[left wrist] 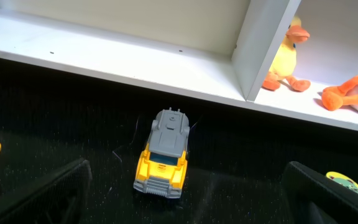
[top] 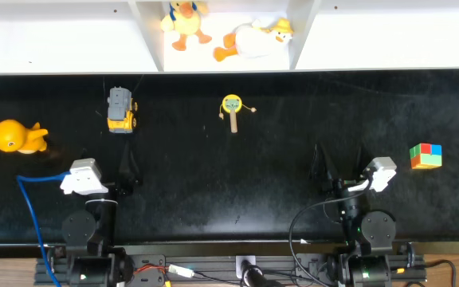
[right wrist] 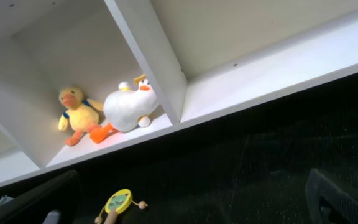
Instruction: Store Toys
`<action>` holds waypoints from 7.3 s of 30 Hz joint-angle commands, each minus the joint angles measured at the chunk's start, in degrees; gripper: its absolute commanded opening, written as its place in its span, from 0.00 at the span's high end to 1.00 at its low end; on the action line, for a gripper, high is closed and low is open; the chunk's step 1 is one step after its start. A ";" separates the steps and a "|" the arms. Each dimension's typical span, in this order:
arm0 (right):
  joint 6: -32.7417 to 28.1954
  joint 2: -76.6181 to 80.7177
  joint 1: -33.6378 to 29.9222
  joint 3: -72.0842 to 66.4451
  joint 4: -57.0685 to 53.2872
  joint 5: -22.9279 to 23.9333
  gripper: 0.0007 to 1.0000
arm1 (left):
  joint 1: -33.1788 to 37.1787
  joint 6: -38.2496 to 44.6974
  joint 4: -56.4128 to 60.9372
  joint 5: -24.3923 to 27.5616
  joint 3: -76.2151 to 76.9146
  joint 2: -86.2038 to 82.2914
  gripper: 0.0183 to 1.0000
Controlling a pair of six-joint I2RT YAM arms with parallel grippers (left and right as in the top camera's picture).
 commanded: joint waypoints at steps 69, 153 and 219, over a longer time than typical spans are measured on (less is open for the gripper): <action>-0.39 -0.42 0.33 -0.76 0.33 0.48 0.00 | -0.33 -1.86 -42.86 -22.12 54.97 33.55 0.00; -0.39 -0.42 0.33 -0.76 0.33 0.48 0.00 | 46.21 34.67 -9.73 19.58 46.49 80.91 0.29; -0.39 -0.42 0.33 -0.76 0.31 0.48 0.01 | 25.73 16.76 3.67 18.14 66.95 89.85 0.82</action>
